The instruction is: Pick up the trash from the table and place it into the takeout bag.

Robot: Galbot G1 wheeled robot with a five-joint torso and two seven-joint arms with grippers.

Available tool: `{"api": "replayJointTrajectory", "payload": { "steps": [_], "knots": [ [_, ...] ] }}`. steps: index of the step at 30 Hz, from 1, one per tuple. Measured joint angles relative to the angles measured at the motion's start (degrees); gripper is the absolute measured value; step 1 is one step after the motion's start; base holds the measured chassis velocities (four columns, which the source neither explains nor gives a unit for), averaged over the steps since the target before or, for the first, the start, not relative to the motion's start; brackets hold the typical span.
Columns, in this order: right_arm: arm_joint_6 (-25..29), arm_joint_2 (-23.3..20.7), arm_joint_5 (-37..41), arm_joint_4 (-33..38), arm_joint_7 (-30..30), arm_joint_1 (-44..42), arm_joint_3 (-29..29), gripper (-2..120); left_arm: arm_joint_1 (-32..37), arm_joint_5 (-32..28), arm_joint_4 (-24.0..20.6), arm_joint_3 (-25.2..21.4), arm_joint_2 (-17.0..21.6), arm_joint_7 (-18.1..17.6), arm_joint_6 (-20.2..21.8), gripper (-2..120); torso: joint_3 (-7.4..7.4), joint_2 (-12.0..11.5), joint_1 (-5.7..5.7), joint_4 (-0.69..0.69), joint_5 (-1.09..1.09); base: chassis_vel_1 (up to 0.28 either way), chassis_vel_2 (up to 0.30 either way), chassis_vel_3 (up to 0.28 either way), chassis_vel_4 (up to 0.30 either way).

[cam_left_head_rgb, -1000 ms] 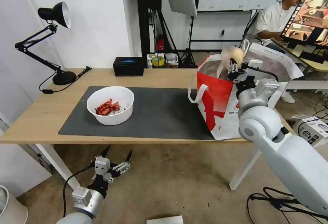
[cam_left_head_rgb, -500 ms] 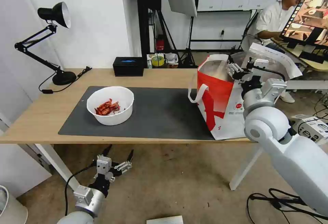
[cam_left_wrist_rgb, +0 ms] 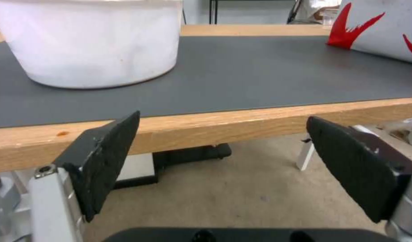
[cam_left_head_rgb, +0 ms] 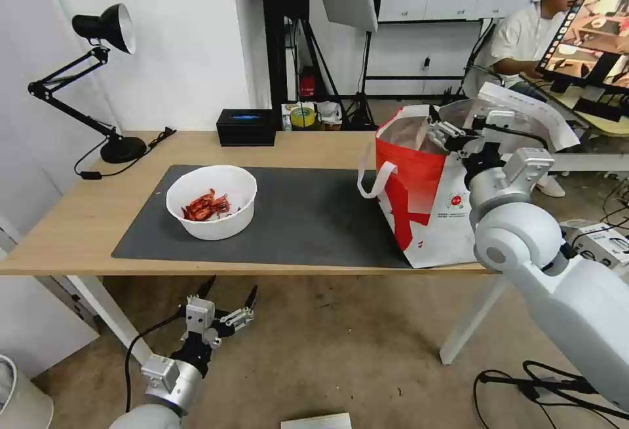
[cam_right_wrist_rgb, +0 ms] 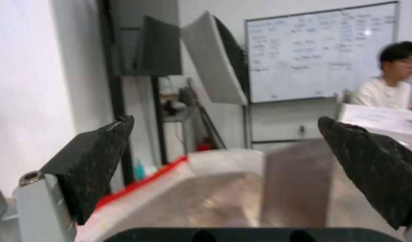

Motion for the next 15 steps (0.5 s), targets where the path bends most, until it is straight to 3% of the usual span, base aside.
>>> {"api": "replayJointTrajectory", "payload": {
  "steps": [15],
  "knots": [
    [3.94, -4.45, 5.07, 8.56, -22.97, -11.16, 3.84, 100, -1.17, -0.42, 0.35, 0.87, 0.46, -0.04, -0.02, 100, -0.01, 0.00, 0.00, 0.00, 0.00, 0.000, 0.000, 0.000, 0.000]
  ]
}}
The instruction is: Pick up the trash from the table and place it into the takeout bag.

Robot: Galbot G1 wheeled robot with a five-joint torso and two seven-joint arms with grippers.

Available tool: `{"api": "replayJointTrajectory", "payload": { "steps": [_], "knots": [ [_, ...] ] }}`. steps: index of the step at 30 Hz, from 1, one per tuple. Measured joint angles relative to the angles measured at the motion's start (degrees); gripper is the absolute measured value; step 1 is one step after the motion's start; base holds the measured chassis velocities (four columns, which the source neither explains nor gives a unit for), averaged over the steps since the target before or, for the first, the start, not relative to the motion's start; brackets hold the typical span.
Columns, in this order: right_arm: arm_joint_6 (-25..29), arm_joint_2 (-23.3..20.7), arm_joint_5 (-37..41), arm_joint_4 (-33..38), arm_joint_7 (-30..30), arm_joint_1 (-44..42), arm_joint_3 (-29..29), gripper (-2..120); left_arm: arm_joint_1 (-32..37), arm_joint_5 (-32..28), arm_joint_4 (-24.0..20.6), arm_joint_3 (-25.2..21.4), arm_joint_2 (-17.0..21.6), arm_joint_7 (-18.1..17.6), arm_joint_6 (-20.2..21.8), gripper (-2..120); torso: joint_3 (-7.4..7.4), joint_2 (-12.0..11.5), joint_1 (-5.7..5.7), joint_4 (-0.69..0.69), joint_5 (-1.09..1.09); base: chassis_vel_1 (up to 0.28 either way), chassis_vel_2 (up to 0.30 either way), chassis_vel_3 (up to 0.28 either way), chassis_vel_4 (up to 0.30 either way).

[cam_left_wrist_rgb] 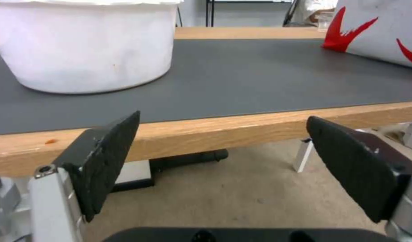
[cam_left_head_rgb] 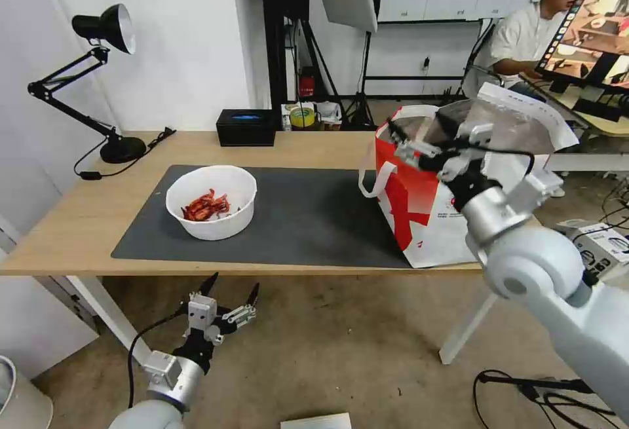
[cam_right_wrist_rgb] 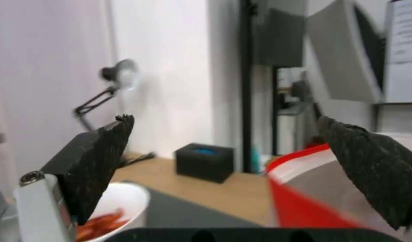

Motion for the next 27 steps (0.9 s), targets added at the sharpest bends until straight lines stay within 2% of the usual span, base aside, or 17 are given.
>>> {"api": "replayJointTrajectory", "payload": {
  "steps": [8, 11, 16, 19, 21, 27],
  "knots": [
    [-0.08, -0.29, -0.47, 0.36, -5.54, -3.13, -1.35, 100, -0.15, -0.03, -0.02, -0.16, -0.23, 0.00, -0.05, 100, 0.00, 0.00, 0.00, 0.00, 0.00, 0.000, 0.000, 0.000, 0.000],
    [-0.08, 0.70, -2.54, -0.07, -7.08, -6.78, -1.93, 100, -0.22, -0.19, -0.08, -0.51, -0.22, 0.00, -0.07, 100, 0.00, 0.00, 0.00, 0.00, 0.00, 0.000, 0.000, 0.000, 0.000],
    [0.99, 2.19, -5.82, -0.85, -7.63, -11.86, -1.83, 100, -0.23, -0.38, -0.10, -0.83, -0.20, 0.00, -0.12, 100, 0.00, 0.00, 0.00, 0.00, 0.00, 0.000, 0.000, 0.000, 0.000],
    [3.21, 4.40, -11.25, -2.16, -8.18, -19.68, -0.74, 100, -0.20, -0.48, -0.10, -1.07, -0.18, 0.00, -0.19, 100, 0.00, 0.00, 0.00, 0.00, 0.00, 0.000, 0.000, 0.000, 0.000],
    [3.94, 5.01, -12.86, -2.32, -8.13, -21.67, -0.31, 100, -0.19, -0.52, -0.10, -1.13, -0.18, 0.00, -0.19, 100, 0.00, 0.00, 0.00, -0.01, 0.01, 0.000, 0.000, 0.000, 0.000],
    [7.41, 8.89, -19.50, -2.32, -4.99, -29.64, 1.25, 100, -0.14, -0.58, -0.06, -1.31, -0.18, 0.02, -0.28, 100, 0.00, 0.00, 0.00, -0.01, 0.00, 0.000, 0.000, 0.000, 0.000]
  ]
}}
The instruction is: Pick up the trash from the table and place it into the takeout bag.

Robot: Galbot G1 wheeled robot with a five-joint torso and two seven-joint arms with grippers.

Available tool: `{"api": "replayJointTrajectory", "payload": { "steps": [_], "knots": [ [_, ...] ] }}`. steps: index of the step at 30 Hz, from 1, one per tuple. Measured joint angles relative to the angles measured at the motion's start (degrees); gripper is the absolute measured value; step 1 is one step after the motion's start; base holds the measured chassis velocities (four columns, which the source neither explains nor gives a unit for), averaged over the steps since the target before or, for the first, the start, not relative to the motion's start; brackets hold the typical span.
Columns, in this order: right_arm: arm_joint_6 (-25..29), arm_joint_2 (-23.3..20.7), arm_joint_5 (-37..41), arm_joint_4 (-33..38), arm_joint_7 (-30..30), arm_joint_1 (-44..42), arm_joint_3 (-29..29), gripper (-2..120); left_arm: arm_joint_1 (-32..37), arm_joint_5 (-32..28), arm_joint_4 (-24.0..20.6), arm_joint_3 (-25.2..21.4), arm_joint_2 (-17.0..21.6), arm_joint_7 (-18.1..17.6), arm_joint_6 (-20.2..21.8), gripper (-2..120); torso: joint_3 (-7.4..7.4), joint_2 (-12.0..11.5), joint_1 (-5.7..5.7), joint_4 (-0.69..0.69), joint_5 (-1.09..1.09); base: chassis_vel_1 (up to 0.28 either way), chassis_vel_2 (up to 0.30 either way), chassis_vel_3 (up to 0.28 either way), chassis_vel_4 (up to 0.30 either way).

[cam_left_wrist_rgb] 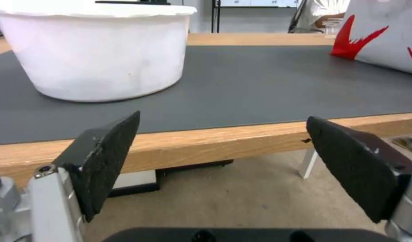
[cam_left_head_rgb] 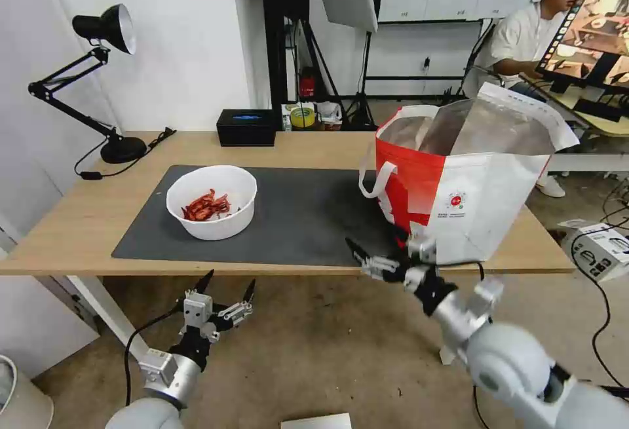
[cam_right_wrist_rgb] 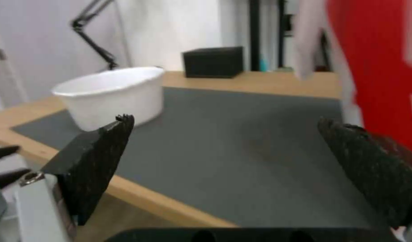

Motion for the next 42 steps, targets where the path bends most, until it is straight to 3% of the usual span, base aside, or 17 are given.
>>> {"api": "replayJointTrajectory", "payload": {
  "steps": [5, 12, 36, 42],
  "knots": [
    [3.09, 4.75, -7.10, 0.33, 6.16, -6.94, 0.66, 100, 0.20, 0.02, -0.05, 0.13, -0.07, 0.03, -0.10, 100, 0.00, 0.00, -0.01, 0.00, 0.00, 0.000, 0.000, 0.000, 0.000],
    [3.63, 6.07, -10.48, -0.34, 10.01, -10.17, 1.47, 100, 0.82, 0.15, -0.39, 0.07, -0.15, 0.05, -0.18, 100, 0.00, 0.00, 0.00, 0.00, 0.00, 0.000, 0.000, 0.000, 0.000],
    [1.97, 8.06, -13.74, -0.94, 14.97, -12.44, 0.74, 100, 1.77, 0.34, -0.52, -0.76, -0.09, 0.27, -0.39, 100, 0.00, 0.00, 0.00, 0.00, 0.00, 0.000, 0.000, 0.000, 0.000],
    [1.93, 8.02, -13.69, -0.94, 14.97, -12.41, 0.72, 100, -0.38, -2.63, -1.15, -2.45, 2.10, -0.22, 0.21, 100, 0.00, -0.01, 0.00, 0.01, 0.00, 0.000, 0.000, 0.000, 0.000]
  ]
}}
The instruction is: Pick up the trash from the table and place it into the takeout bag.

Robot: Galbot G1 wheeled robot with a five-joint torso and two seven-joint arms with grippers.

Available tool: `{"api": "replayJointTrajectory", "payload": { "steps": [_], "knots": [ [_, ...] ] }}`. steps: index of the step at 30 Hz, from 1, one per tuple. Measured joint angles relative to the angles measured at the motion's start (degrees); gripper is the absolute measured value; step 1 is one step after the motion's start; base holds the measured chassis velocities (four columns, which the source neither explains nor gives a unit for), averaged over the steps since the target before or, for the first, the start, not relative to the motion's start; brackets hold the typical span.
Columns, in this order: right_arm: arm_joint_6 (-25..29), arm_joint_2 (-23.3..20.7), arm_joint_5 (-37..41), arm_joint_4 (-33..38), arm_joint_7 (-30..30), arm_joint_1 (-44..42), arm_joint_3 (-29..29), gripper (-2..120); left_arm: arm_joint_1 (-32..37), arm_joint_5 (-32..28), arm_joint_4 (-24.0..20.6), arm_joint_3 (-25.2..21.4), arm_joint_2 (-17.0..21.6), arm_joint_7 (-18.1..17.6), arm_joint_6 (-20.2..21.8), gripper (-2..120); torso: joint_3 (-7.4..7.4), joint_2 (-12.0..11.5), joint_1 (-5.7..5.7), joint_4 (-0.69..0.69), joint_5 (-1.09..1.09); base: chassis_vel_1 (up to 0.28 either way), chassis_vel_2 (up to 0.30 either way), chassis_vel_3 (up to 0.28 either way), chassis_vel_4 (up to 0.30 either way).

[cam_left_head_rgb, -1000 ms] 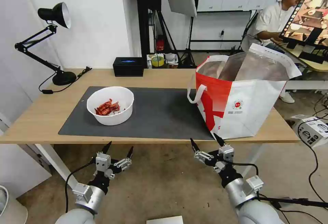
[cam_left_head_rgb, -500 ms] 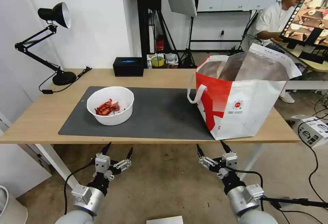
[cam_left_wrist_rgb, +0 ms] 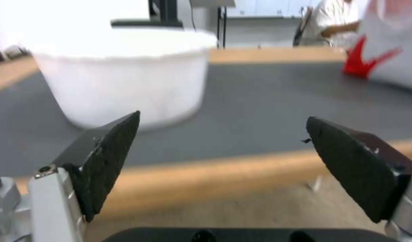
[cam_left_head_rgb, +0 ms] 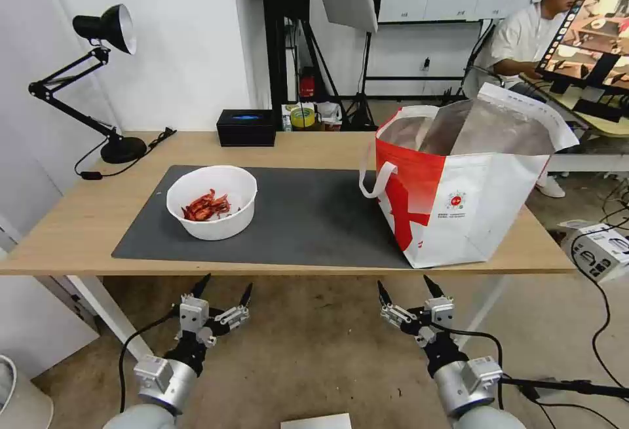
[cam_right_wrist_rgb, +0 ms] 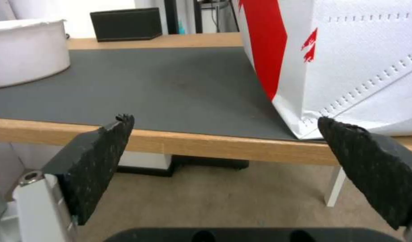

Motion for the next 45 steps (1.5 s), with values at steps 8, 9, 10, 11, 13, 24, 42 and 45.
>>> {"api": "replayJointTrajectory", "payload": {
  "steps": [8, 9, 10, 11, 13, 24, 42, 45],
  "knots": [
    [-0.03, -0.04, 0.08, 0.02, -0.03, 0.05, -0.02, 100, -9.04, -10.68, -1.60, -2.04, 11.31, -5.02, 7.78, 100, 0.00, 0.01, 0.00, -0.01, 0.00, 0.000, 0.000, 0.000, 0.000],
    [-0.03, -0.04, 0.08, 0.02, -0.03, 0.05, -0.02, 100, -9.04, -10.68, -1.60, -2.04, 11.31, -5.02, 7.78, 100, 0.00, 0.01, 0.00, -0.01, 0.00, 0.000, 0.000, 0.000, 0.000],
    [-0.04, -0.04, 0.08, 0.02, -0.03, 0.05, -0.02, 100, -10.24, -11.79, -1.45, -2.12, 12.90, -5.57, 8.98, 100, 0.00, 0.00, 0.00, -0.01, 0.00, 0.000, 0.000, 0.000, 0.000],
    [-0.03, -0.04, 0.09, 0.02, -0.04, 0.05, -0.02, 100, -11.73, -13.19, -1.17, -2.13, 14.67, -6.31, 10.31, 100, 0.01, 0.00, 0.00, -0.01, 0.00, 0.000, 0.000, 0.000, 0.000],
    [-0.03, -0.05, 0.09, 0.02, -0.04, 0.06, -0.02, 100, -13.09, -14.40, -0.94, -2.03, 16.06, -7.10, 11.41, 100, 0.01, 0.00, 0.00, 0.00, 0.00, 0.000, 0.000, 0.000, 0.000],
    [-0.04, -0.06, 0.14, 0.05, -0.07, 0.09, -0.02, 100, -25.27, -26.10, 4.37, 1.97, 25.69, -11.24, 17.94, 100, 0.01, 0.00, 0.00, 0.00, 0.00, 0.000, 0.000, 0.000, 0.000],
    [-0.03, -0.07, 0.15, 0.07, -0.14, 0.11, -0.01, 100, -40.90, -40.16, 11.45, 10.25, 34.26, -16.42, 28.51, 100, 0.00, 0.00, 0.00, 0.00, 0.00, 0.000, 0.000, 0.000, 0.000],
    [-0.02, -0.07, 0.15, 0.07, -0.14, 0.11, -0.01, 100, -42.02, -42.78, 11.99, 10.35, 34.89, -17.28, 31.84, 100, 0.00, 0.00, 0.00, -0.01, 0.00, 0.000, 0.000, 0.000, 0.000]
  ]
}}
